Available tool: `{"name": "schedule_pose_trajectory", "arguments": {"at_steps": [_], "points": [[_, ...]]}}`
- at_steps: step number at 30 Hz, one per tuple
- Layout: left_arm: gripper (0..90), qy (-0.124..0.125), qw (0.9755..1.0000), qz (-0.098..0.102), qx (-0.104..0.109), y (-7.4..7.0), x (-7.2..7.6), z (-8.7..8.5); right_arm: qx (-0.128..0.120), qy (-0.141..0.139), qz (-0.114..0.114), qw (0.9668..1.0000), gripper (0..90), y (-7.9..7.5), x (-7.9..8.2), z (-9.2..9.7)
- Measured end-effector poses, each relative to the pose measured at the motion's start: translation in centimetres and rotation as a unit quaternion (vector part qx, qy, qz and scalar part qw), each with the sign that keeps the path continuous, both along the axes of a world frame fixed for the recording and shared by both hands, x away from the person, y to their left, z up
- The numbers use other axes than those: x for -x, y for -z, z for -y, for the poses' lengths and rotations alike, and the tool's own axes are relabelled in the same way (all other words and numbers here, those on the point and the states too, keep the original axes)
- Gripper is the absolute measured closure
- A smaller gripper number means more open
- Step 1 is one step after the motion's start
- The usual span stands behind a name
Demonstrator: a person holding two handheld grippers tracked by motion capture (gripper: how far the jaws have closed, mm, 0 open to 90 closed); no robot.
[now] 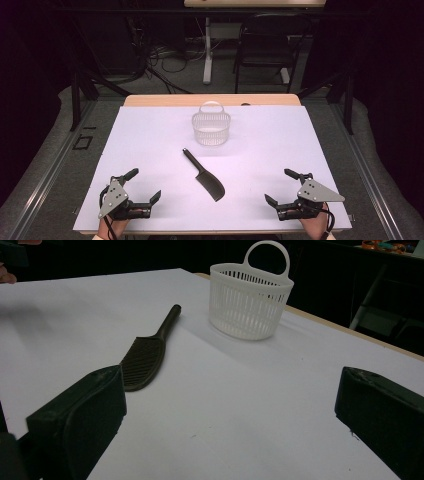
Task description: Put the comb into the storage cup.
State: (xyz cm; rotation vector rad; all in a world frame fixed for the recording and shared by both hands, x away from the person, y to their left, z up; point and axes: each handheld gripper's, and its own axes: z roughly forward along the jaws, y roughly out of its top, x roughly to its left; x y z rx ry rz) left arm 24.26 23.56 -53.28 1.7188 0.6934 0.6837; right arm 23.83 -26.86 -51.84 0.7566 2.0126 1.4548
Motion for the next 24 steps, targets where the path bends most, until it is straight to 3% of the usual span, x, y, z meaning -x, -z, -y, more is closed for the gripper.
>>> {"name": "schedule_pose_trajectory", "arguments": {"at_steps": [8,24], "points": [[0.1,0.002,0.9999,-0.017,-0.002,0.0,-0.4,0.2,0.002,0.001,-0.004,1.0000,0.0,0.1,-0.1,0.0],[0.2,-0.003,0.9995,-0.027,-0.014,-0.2,-2.0,1.2,0.006,0.002,-0.009,0.9999,0.0,0.2,-0.3,-0.1]]}}
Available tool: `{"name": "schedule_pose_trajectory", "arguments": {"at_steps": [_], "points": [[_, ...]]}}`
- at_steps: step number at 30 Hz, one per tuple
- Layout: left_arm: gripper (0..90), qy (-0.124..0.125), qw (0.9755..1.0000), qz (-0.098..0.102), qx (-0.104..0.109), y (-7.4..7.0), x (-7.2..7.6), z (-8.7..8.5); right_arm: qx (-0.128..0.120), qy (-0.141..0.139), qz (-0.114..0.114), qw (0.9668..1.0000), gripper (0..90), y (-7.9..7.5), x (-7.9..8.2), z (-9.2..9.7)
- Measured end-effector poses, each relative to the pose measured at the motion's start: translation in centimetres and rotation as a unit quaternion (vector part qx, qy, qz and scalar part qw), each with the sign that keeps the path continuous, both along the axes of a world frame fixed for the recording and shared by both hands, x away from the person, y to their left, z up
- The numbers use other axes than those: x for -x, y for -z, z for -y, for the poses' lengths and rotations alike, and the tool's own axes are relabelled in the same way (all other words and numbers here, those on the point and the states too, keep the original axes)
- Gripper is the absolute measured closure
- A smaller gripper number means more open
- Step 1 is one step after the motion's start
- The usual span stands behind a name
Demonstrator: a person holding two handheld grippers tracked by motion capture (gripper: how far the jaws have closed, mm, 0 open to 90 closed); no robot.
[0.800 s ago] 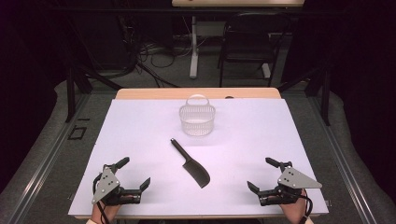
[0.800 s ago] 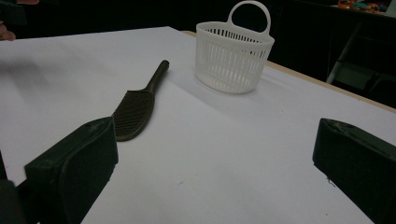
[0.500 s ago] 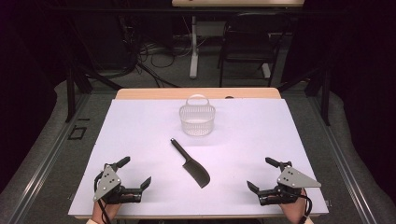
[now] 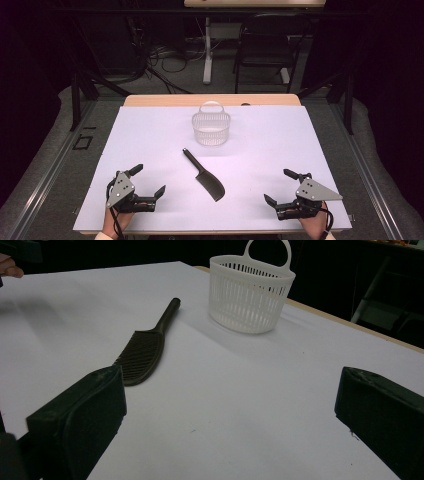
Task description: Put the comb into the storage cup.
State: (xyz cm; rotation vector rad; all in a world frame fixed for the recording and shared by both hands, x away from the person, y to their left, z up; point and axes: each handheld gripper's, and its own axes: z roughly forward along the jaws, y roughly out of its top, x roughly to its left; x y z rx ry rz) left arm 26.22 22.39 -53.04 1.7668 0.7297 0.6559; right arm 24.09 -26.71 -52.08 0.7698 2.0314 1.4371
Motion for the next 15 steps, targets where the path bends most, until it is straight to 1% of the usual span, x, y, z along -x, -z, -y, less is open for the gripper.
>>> {"name": "schedule_pose_trajectory", "arguments": {"at_steps": [3,4,8,11,15], "points": [[0.2,0.002,1.0000,-0.007,-0.006,0.0,-0.4,0.4,0.001,0.000,0.000,1.0000,0.0,0.0,0.0,0.0],[0.2,0.003,0.9999,-0.009,-0.004,0.0,-0.5,0.6,0.001,0.000,0.000,1.0000,0.0,0.0,0.0,0.0],[0.2,0.007,0.9999,-0.010,-0.010,-0.1,-1.0,1.3,0.001,-0.001,0.000,1.0000,0.0,0.0,0.0,0.0],[0.1,0.004,0.9998,-0.015,-0.012,-0.1,-1.4,1.6,0.002,-0.001,-0.001,1.0000,0.0,0.0,0.0,0.0],[0.1,0.001,0.9997,-0.022,-0.009,-0.2,-1.9,1.7,0.002,-0.001,-0.001,1.0000,0.0,0.0,0.0,0.0]]}}
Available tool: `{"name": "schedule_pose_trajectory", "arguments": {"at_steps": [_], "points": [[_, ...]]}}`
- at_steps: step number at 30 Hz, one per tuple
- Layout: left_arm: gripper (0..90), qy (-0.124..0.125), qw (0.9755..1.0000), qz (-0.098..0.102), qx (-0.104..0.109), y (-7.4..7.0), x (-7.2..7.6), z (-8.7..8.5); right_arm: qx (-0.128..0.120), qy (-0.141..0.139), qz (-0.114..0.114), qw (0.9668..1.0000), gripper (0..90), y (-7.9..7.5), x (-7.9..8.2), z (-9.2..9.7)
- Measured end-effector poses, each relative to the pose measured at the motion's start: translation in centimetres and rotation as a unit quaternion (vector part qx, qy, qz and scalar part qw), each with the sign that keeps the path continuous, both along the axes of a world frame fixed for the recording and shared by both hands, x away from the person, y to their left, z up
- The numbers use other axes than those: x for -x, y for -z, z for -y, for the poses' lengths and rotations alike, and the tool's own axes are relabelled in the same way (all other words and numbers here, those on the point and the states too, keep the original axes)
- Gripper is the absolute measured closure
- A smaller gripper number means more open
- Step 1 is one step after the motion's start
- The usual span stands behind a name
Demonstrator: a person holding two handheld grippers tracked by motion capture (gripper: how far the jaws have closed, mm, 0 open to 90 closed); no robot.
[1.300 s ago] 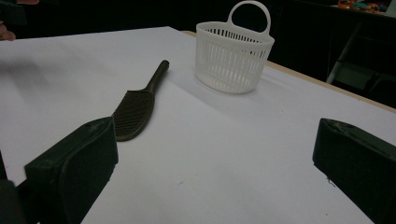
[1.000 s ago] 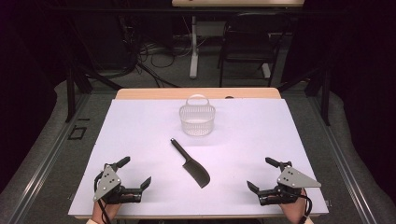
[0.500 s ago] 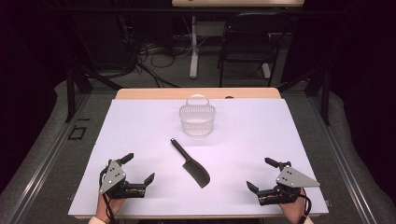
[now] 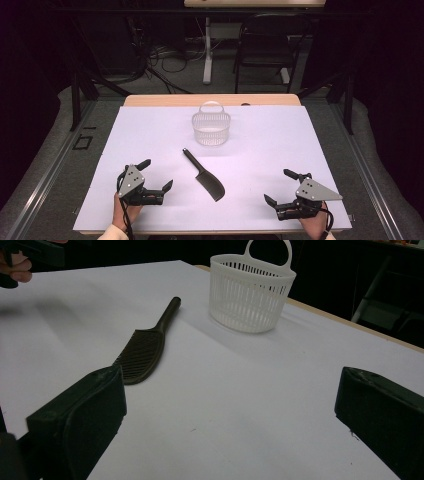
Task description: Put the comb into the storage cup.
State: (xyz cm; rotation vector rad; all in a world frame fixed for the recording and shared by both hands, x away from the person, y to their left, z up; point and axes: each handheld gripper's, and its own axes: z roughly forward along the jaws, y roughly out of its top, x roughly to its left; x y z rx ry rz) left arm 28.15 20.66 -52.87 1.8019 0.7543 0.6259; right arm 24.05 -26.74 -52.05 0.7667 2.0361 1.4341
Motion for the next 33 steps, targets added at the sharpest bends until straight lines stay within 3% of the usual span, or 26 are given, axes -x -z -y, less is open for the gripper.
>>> {"name": "schedule_pose_trajectory", "arguments": {"at_steps": [21,33], "points": [[0.1,0.000,0.9997,-0.022,-0.006,-0.1,-3.2,1.9,0.004,-0.003,-0.007,1.0000,0.0,0.1,-0.1,-0.1],[0.0,-0.004,0.9989,-0.040,-0.025,0.2,-5.1,3.1,0.000,-0.006,-0.014,0.9999,0.0,0.2,-0.3,-0.1]]}}
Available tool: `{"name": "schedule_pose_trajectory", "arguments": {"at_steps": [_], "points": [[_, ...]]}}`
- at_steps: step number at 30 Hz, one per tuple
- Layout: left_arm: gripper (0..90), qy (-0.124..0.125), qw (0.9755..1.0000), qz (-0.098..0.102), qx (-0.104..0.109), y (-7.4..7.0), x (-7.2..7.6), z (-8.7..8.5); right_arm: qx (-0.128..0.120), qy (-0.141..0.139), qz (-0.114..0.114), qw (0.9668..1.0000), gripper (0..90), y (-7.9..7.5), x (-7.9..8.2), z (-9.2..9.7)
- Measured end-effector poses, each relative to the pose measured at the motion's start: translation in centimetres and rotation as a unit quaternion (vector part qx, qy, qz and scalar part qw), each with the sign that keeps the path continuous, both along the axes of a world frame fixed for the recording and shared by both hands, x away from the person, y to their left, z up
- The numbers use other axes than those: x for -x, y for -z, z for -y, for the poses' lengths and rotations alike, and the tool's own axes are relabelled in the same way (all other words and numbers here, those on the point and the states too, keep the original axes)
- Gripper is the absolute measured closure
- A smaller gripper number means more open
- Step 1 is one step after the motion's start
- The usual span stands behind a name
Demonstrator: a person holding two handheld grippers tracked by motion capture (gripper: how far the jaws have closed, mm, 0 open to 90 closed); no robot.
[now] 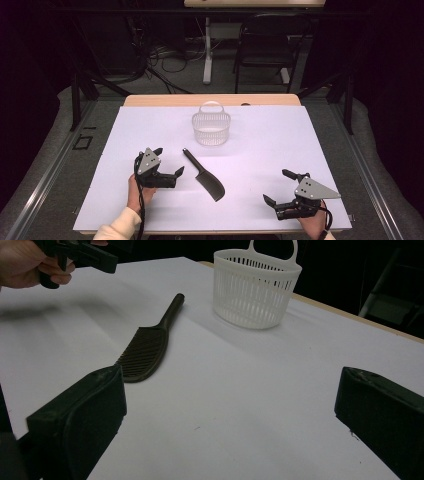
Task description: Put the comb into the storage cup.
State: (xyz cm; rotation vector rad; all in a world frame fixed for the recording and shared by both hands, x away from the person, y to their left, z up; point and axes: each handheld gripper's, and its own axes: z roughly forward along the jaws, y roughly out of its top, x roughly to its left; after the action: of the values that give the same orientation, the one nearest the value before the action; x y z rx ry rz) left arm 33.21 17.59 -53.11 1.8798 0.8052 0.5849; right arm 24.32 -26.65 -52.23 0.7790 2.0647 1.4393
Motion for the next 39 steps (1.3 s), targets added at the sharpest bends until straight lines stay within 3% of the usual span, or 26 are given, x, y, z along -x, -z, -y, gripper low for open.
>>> {"name": "schedule_pose_trajectory", "arguments": {"at_steps": [14,24,29,34,39], "points": [[0.0,-0.001,0.9996,-0.022,-0.016,0.4,-2.3,1.0,0.001,-0.004,-0.001,1.0000,0.0,0.0,0.0,0.0],[0.5,-0.006,0.9980,-0.053,-0.034,0.5,-4.3,1.5,0.003,-0.010,-0.007,0.9999,0.0,0.0,-0.2,-0.3],[1.8,-0.005,0.9979,-0.053,-0.036,0.4,-4.8,2.0,0.001,-0.011,-0.008,0.9999,0.0,0.1,-0.3,-0.4],[6.2,-0.004,0.9979,-0.050,-0.041,0.2,-5.4,2.4,0.004,-0.011,-0.011,0.9999,0.0,0.2,-0.3,-0.3],[17.7,0.002,0.9976,-0.056,-0.042,0.2,-6.0,2.8,0.005,-0.011,-0.011,0.9999,0.0,0.2,-0.4,-0.3]]}}
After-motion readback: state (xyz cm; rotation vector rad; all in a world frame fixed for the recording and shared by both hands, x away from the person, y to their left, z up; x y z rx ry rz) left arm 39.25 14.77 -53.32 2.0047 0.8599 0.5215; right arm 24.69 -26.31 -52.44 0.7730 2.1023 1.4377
